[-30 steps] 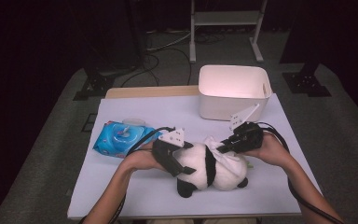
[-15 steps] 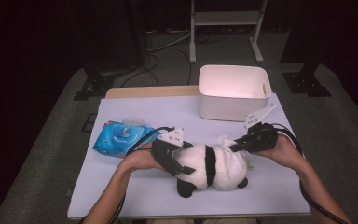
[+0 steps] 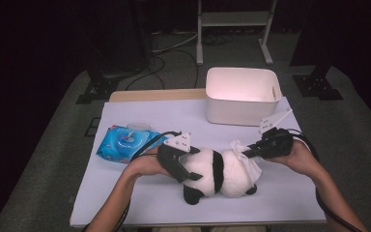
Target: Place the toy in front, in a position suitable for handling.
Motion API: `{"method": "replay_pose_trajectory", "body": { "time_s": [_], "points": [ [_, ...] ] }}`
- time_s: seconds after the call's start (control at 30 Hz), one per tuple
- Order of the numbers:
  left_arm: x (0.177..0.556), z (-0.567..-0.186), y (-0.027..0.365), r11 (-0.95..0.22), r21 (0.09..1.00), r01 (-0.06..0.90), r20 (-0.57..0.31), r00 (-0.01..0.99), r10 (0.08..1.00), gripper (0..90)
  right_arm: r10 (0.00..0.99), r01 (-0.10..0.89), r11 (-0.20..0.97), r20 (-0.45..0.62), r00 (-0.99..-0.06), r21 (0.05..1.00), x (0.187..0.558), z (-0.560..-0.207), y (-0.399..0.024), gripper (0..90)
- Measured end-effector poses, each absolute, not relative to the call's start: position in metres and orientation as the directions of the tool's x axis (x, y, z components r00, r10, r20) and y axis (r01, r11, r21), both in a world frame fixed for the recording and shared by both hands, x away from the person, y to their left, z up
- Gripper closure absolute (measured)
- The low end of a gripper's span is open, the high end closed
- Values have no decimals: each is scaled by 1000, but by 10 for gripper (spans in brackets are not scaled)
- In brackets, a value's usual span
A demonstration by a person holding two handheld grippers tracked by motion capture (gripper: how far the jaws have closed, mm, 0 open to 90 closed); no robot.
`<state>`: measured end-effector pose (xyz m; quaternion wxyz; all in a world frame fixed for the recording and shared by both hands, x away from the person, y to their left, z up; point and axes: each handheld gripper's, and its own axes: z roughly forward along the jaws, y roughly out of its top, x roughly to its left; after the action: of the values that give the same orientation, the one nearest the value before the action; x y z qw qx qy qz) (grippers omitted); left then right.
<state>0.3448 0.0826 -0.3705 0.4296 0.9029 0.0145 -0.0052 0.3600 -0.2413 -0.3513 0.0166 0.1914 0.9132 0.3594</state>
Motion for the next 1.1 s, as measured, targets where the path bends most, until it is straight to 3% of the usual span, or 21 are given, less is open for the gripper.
{"method": "replay_pose_trajectory", "body": {
  "time_s": [0.33,0.8,1.1],
  "points": [
    [344,-370,83,-632,775,22,-12,1000,19,145,295,276,720,79,-952,637,374,-345,-195,779],
    [345,-371,85,-627,779,29,-23,1000,18,146,405,383,619,139,-904,685,356,-366,-264,779],
    [345,-372,85,-627,778,32,-24,1000,20,145,432,420,601,165,-887,680,338,-383,-287,779]
  ]
}}
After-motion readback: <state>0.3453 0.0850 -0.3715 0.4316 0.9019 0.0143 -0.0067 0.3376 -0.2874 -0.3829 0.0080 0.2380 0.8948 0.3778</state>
